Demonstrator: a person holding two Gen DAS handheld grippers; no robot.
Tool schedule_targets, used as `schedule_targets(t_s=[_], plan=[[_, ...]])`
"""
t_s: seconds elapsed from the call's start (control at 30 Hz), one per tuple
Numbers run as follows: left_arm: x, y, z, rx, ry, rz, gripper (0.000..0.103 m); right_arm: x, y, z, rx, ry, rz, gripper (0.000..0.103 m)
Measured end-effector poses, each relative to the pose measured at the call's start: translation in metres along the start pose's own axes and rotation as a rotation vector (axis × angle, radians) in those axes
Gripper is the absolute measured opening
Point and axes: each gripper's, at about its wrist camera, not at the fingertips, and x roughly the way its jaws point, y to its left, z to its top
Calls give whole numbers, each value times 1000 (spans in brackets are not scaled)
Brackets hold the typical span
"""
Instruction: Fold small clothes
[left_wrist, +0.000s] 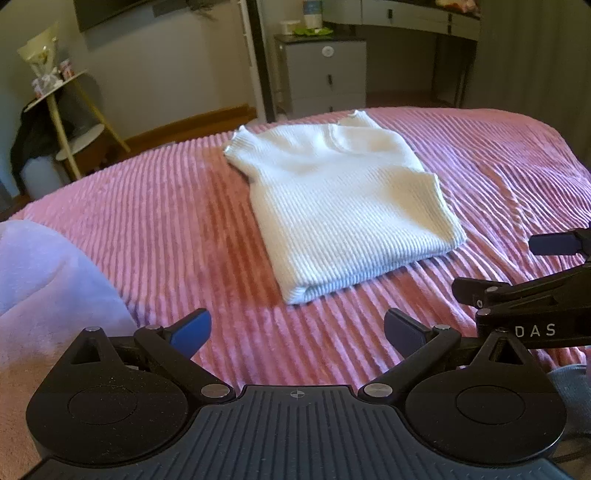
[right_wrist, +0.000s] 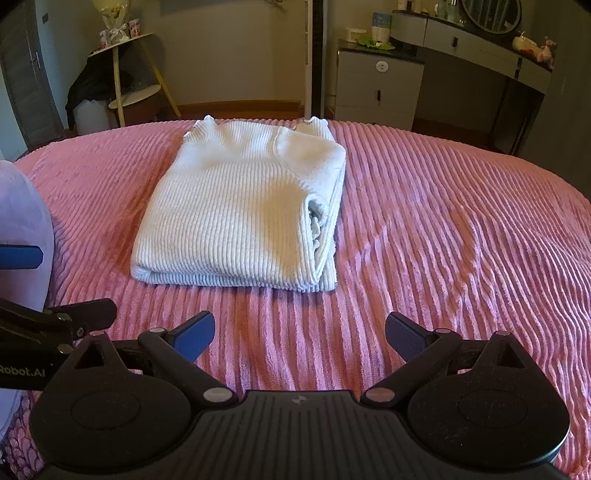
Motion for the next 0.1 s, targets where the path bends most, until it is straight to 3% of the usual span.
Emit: schedule_targets(t_s=[0.1], plan=[[-1,-1,0,-4,6,2,102,-2,-2,1,7,-6,-1,99]])
